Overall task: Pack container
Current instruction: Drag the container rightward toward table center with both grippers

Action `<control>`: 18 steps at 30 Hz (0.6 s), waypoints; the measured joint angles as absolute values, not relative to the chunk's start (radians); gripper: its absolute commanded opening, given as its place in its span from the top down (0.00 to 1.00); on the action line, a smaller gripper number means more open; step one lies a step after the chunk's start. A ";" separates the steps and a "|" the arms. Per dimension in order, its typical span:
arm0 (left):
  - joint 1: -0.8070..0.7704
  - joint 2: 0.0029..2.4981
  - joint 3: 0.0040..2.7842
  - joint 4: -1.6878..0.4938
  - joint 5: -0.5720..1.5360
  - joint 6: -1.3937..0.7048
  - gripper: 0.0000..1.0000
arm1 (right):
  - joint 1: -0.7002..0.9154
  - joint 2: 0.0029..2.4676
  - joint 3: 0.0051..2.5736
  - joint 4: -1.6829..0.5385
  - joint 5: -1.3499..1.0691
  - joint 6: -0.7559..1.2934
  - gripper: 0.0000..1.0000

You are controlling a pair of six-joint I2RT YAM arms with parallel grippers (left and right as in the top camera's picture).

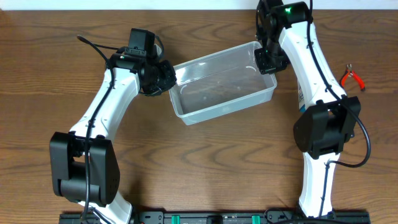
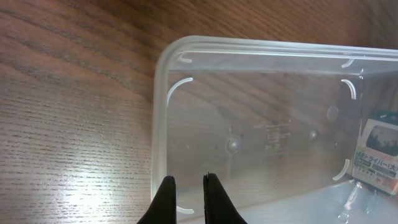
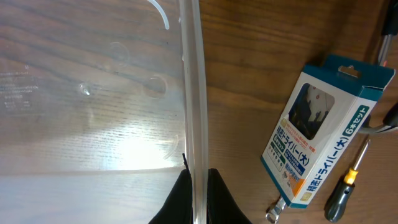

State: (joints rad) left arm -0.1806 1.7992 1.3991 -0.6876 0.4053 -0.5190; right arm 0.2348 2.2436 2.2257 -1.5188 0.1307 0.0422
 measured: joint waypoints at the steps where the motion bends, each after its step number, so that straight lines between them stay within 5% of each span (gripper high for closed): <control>1: -0.181 1.799 1.399 -0.688 0.405 -0.519 0.94 | 0.233 2.244 2.226 -1.518 0.130 0.042 0.93; 18: -0.182 1.799 1.399 -0.727 0.409 -0.519 0.95 | 0.209 2.243 2.129 -1.422 0.129 0.029 0.84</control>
